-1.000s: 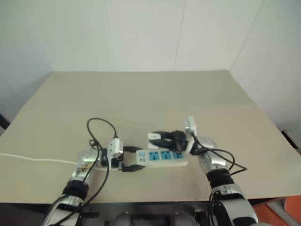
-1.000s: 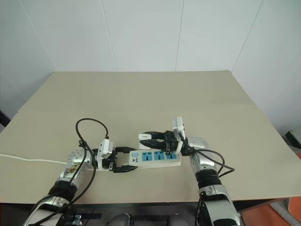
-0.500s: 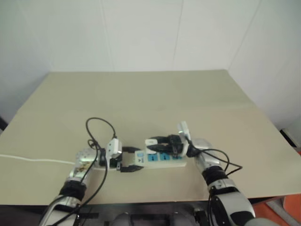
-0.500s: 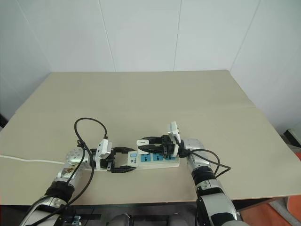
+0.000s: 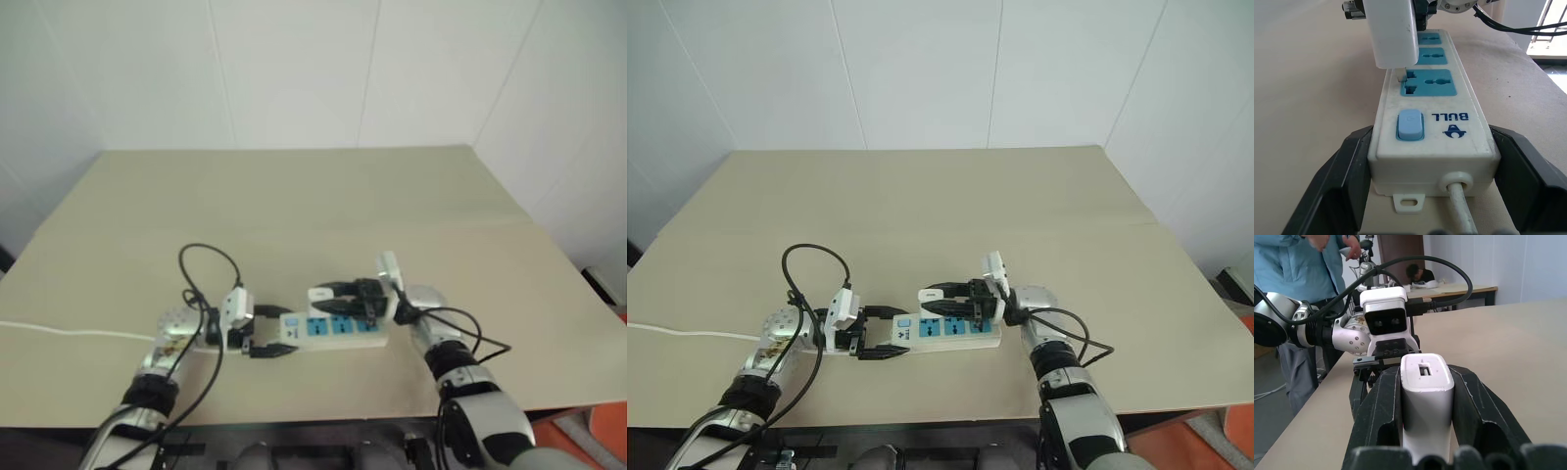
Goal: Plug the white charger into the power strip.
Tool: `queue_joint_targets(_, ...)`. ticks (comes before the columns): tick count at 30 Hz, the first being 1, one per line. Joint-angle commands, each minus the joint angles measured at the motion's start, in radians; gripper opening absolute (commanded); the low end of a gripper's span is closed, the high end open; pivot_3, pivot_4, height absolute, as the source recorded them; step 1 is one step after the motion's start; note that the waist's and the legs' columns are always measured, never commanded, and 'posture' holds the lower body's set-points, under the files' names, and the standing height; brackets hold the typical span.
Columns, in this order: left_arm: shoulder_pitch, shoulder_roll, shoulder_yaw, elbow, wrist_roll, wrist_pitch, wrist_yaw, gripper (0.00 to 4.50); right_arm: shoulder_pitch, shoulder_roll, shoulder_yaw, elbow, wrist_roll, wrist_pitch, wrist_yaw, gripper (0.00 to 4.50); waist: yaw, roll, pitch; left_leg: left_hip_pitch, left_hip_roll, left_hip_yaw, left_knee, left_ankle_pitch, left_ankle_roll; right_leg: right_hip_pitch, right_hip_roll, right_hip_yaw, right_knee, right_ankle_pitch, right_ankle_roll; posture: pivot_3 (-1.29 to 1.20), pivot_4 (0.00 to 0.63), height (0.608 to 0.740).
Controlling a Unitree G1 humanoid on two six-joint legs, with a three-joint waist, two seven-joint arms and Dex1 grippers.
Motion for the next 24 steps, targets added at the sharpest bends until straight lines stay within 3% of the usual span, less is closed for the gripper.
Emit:
queue_joint_targets(1,0.015,0.011,-0.023,0.009,0.028,0.012,-0.008,3.25,0.021,-0.007,0.019,-0.017,-0.018,-0.002,0.036,1.15,0.000,0.000,0.000,0.000,0.000,0.000,0.000,0.000,0.000,0.000,0.000,0.000,0.000,0.000,0.000,0.00,0.150,0.740)
queue_joint_targets(24,0.025,0.009,-0.023,-0.004,0.024,0.018,0.000,3.25,0.049,0.016,0.053,-0.017,-0.061,-0.021,0.021,1.15,0.000,0.000,0.000,0.001,0.000,0.000,0.000,0.000,0.000,0.000,0.000,0.000,0.000,0.000,0.000,0.00,0.150,0.740)
